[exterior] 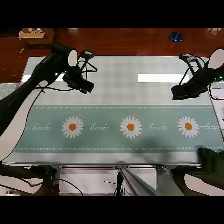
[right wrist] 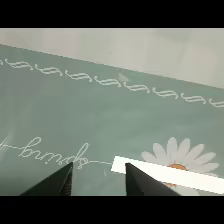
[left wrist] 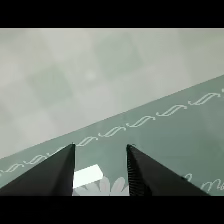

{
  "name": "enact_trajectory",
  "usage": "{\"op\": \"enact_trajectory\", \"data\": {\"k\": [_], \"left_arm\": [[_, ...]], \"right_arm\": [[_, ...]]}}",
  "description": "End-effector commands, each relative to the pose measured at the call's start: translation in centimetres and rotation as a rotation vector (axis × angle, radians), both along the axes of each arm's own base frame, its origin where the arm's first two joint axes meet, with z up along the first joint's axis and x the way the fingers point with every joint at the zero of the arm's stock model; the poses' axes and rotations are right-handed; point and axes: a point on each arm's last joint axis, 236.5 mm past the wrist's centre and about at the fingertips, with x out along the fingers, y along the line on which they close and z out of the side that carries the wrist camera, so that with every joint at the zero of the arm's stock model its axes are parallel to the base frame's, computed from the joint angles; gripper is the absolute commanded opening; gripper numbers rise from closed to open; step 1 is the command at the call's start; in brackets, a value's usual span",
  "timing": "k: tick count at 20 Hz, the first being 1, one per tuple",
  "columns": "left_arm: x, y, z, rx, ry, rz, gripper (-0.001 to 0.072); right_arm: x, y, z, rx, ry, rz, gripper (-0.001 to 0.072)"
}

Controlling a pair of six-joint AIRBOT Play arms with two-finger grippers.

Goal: Fold the shirts.

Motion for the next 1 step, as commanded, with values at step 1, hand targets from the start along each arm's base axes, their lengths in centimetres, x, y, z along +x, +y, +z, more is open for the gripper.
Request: {"op": "enact_trajectory", "data": {"k": [1], "left_arm": [[-0.02, 0.21, -0.12, 0.004, 0.006, 0.002, 0.0393]], "right_arm": [[0.00, 0.02, -0.01, 0.000, 0.001, 0.000, 0.0401]]}}
